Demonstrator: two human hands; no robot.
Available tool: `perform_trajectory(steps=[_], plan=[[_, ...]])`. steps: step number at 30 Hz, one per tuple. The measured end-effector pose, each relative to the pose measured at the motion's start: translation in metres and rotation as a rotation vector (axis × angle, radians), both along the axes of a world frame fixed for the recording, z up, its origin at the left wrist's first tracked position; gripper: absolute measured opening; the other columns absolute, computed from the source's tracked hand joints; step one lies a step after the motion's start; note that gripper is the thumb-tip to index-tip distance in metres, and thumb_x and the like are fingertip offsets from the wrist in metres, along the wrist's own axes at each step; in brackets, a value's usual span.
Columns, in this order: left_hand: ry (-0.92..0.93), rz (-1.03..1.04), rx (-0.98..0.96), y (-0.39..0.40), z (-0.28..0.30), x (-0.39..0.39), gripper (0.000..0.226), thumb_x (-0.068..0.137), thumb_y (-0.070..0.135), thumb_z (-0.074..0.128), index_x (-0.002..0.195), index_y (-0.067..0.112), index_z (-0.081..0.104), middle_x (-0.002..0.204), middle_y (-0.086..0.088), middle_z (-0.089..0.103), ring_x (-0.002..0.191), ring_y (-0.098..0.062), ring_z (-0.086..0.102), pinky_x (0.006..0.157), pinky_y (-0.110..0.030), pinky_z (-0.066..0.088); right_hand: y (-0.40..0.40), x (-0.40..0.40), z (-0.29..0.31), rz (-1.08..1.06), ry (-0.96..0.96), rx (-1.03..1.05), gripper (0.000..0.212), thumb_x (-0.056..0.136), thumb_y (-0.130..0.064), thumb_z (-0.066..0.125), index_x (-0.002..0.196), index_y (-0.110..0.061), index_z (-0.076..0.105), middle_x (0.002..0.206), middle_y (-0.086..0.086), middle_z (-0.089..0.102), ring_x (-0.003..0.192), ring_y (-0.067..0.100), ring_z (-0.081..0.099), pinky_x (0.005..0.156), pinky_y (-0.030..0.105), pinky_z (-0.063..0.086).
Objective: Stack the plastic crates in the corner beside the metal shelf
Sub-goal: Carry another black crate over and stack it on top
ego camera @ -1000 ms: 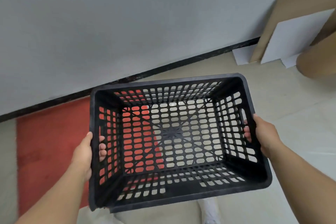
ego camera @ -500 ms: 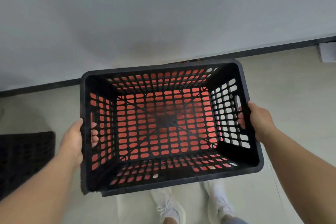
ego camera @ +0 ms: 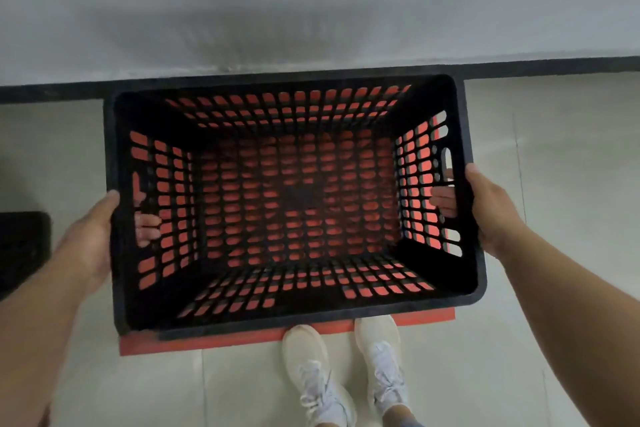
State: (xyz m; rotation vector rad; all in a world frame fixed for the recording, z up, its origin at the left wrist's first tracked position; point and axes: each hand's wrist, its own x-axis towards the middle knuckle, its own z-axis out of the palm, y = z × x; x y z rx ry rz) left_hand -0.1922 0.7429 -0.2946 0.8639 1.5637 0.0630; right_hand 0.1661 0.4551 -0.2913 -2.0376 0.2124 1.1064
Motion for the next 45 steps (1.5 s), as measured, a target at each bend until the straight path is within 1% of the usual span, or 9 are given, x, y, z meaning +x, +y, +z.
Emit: perform_trajectory(steps=[4, 7, 9, 15, 24, 30, 36, 40, 45], plan=[[-0.130, 0.056, -0.012, -0.003, 0.000, -0.004, 0.042, 0.102, 0.045, 0.027, 0.101, 0.021, 0.061, 0.069, 0.004, 0.074, 0.060, -0.006, 0.069, 0.072, -0.026, 0.057, 0.006, -0.004, 0.002, -0.043, 0.009, 0.019, 0.041, 0.099, -0.041, 0.030, 0.091, -0.017, 0.063, 0.078, 0.004, 0.071, 0.069, 0.019, 0.067, 0.065, 0.030, 0.049], [-0.105, 0.159, 0.031, -0.005, -0.005, -0.001, 0.040, 0.101, 0.045, 0.032, 0.089, 0.020, 0.061, 0.055, 0.007, 0.062, 0.043, -0.006, 0.057, 0.049, -0.015, 0.051, 0.009, -0.005, -0.002, -0.052, -0.083, -0.024, 0.034, 0.096, -0.035, 0.033, 0.086, -0.014, 0.057, 0.063, 0.001, 0.054, 0.054, 0.016, 0.047, 0.054, 0.029, 0.039], [-0.083, 0.180, 0.068, -0.004, -0.009, -0.001, 0.040, 0.100, 0.047, 0.034, 0.084, 0.021, 0.060, 0.051, 0.009, 0.053, 0.037, -0.006, 0.044, 0.042, -0.013, 0.042, 0.011, -0.004, -0.006, -0.047, -0.126, -0.042, 0.033, 0.095, -0.034, 0.032, 0.083, -0.015, 0.055, 0.059, 0.000, 0.049, 0.050, 0.015, 0.041, 0.051, 0.029, 0.034], [-0.036, 0.141, 0.153, -0.007, -0.020, -0.005, 0.041, 0.097, 0.053, 0.035, 0.080, 0.027, 0.062, 0.053, 0.009, 0.051, 0.040, -0.008, 0.038, 0.055, -0.030, 0.033, 0.007, -0.004, -0.012, -0.062, -0.138, -0.025, 0.033, 0.096, -0.035, 0.032, 0.084, -0.014, 0.055, 0.057, -0.002, 0.046, 0.043, 0.009, 0.040, 0.049, 0.027, 0.033], [0.090, 0.160, 0.201, -0.015, 0.014, 0.011, 0.038, 0.097, 0.048, 0.040, 0.082, 0.022, 0.063, 0.056, 0.006, 0.053, 0.048, -0.013, 0.040, 0.056, -0.030, 0.035, 0.014, 0.003, 0.014, -0.058, -0.118, 0.011, 0.031, 0.095, -0.032, 0.035, 0.086, -0.011, 0.057, 0.058, -0.001, 0.045, 0.047, 0.015, 0.035, 0.049, 0.029, 0.030], [0.019, 0.268, 0.191, -0.044, 0.082, -0.023, 0.039, 0.098, 0.047, 0.039, 0.083, 0.020, 0.062, 0.049, 0.009, 0.053, 0.039, -0.007, 0.040, 0.052, -0.028, 0.032, 0.015, 0.007, 0.085, 0.005, -0.079, 0.033, 0.031, 0.095, -0.033, 0.036, 0.086, -0.012, 0.057, 0.059, 0.000, 0.045, 0.048, 0.015, 0.034, 0.049, 0.030, 0.030], [-0.003, 0.445, 0.191, -0.086, 0.187, -0.057, 0.038, 0.099, 0.045, 0.040, 0.081, 0.018, 0.060, 0.044, 0.009, 0.052, 0.033, -0.005, 0.039, 0.036, -0.016, 0.033, 0.033, 0.007, 0.178, 0.135, -0.056, 0.043, 0.034, 0.094, -0.038, 0.038, 0.080, -0.015, 0.059, 0.051, -0.003, 0.047, 0.042, 0.014, 0.037, 0.046, 0.028, 0.033], [-0.032, 0.577, 0.201, -0.121, 0.262, -0.089, 0.038, 0.100, 0.044, 0.040, 0.083, 0.016, 0.059, 0.043, 0.008, 0.052, 0.031, -0.006, 0.040, 0.035, -0.015, 0.033, 0.058, 0.010, 0.247, 0.275, 0.018, 0.079, 0.041, 0.097, -0.045, 0.035, 0.082, -0.016, 0.060, 0.051, -0.002, 0.050, 0.041, 0.014, 0.039, 0.042, 0.026, 0.035], [-0.108, 0.718, 0.248, -0.167, 0.370, -0.127, 0.038, 0.101, 0.039, 0.039, 0.085, 0.011, 0.059, 0.044, 0.004, 0.055, 0.033, -0.007, 0.046, 0.038, -0.016, 0.039, 0.093, -0.005, 0.354, 0.555, 0.028, 0.205, 0.039, 0.100, -0.032, 0.033, 0.090, -0.006, 0.060, 0.054, 0.006, 0.058, 0.044, 0.020, 0.051, 0.052, 0.032, 0.043]])
